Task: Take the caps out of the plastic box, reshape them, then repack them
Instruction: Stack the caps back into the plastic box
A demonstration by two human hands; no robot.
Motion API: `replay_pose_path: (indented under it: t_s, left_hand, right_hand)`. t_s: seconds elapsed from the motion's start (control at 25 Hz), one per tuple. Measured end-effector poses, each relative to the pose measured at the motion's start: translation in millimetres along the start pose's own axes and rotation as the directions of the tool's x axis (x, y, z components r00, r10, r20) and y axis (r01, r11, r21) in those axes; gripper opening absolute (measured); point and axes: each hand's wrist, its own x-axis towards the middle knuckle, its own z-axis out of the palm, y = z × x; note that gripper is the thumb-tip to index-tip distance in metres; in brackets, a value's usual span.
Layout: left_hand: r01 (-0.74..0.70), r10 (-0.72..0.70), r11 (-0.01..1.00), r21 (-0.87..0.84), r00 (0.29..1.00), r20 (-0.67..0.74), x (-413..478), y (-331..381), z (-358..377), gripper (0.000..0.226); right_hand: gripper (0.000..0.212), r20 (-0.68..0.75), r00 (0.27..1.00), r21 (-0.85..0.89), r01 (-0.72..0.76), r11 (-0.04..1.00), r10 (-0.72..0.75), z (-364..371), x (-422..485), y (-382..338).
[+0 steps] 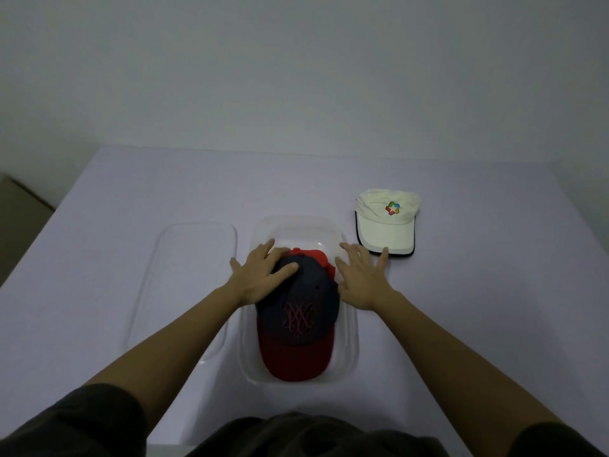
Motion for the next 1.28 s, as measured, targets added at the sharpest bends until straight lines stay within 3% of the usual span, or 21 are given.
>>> replay_pose_path:
  t_s: [0.08,0.24,0.32,0.4,0.48,0.56,0.68,0.8,0.88,1.04,1.16,1.28]
  left_hand:
    - [-0.067,0.073,0.996,0.055,0.990,-0.119,3.3,10.8,5.7,0.077]
    - [-0.222,0.255,0.920,0.322,0.965,-0.063,3.9,28.1,22.5,0.080]
    - [-0.239,0.312,0.902,0.360,0.937,-0.159,-0.1,24.4,32.6,0.073]
    - [-0.262,0.322,0.935,0.239,0.912,-0.256,3.7,26.0,30.1,0.059]
    - [-0.264,0.245,0.964,-0.017,0.918,-0.313,19.9,31.4,17.4,0.044]
    - [-0.238,0.206,0.964,-0.115,0.950,-0.235,42.5,39.1,1.4,0.034]
    - [-0.261,0.259,0.965,0.009,0.962,0.083,73.5,49.8,-6.1,0.035]
    - [-0.267,0.182,0.943,0.196,0.912,0.368,94.3,56.6,-6.8,0.033]
    - [-0.263,0.139,0.920,0.292,0.913,0.384,96.6,62.2,-9.1,0.023]
    - [-0.234,0.134,0.794,0.560,0.968,0.214,94.4,66.8,-24.7,0.020]
    - [-0.227,0.145,0.867,0.444,0.967,0.211,98.4,62.9,-23.7,0.028]
    - [-0.209,0.100,0.937,0.281,0.928,0.358,101.7,64.8,-6.8,0.041]
  right_hand:
    - [0.044,-0.052,0.998,0.009,-0.027,1.000,0.027,0.6,5.5,1.1]
    - [0.040,0.033,0.998,0.038,-0.056,0.998,0.055,-3.6,17.9,2.1]
    - [0.037,0.059,0.996,0.061,-0.073,0.995,0.069,-5.6,22.1,3.0]
    - [0.034,0.069,0.995,0.086,-0.080,0.993,0.074,-7.2,25.7,4.4]
    - [0.030,0.069,0.994,0.107,-0.090,0.990,0.083,-8.1,28.9,5.1]
    - [0.026,0.039,0.994,0.129,-0.103,0.986,0.099,-8.2,30.3,3.6]
    - [0.022,-0.024,0.993,0.150,-0.114,0.982,0.119,-6.7,29.1,2.1]
    - [0.022,-0.052,0.988,0.182,-0.131,0.974,0.143,-5.3,27.9,1.5]
    - [0.022,-0.061,0.985,0.172,-0.147,0.974,0.160,-4.7,28.7,-0.2]
    - [0.022,-0.085,0.977,0.096,-0.186,0.978,0.194,0.1,31.4,-4.4]
    - [0.022,-0.093,0.977,0.154,-0.178,0.972,0.194,3.6,28.9,-1.2]
    - [0.022,-0.107,0.975,0.205,-0.172,0.964,0.196,4.3,26.7,0.4]
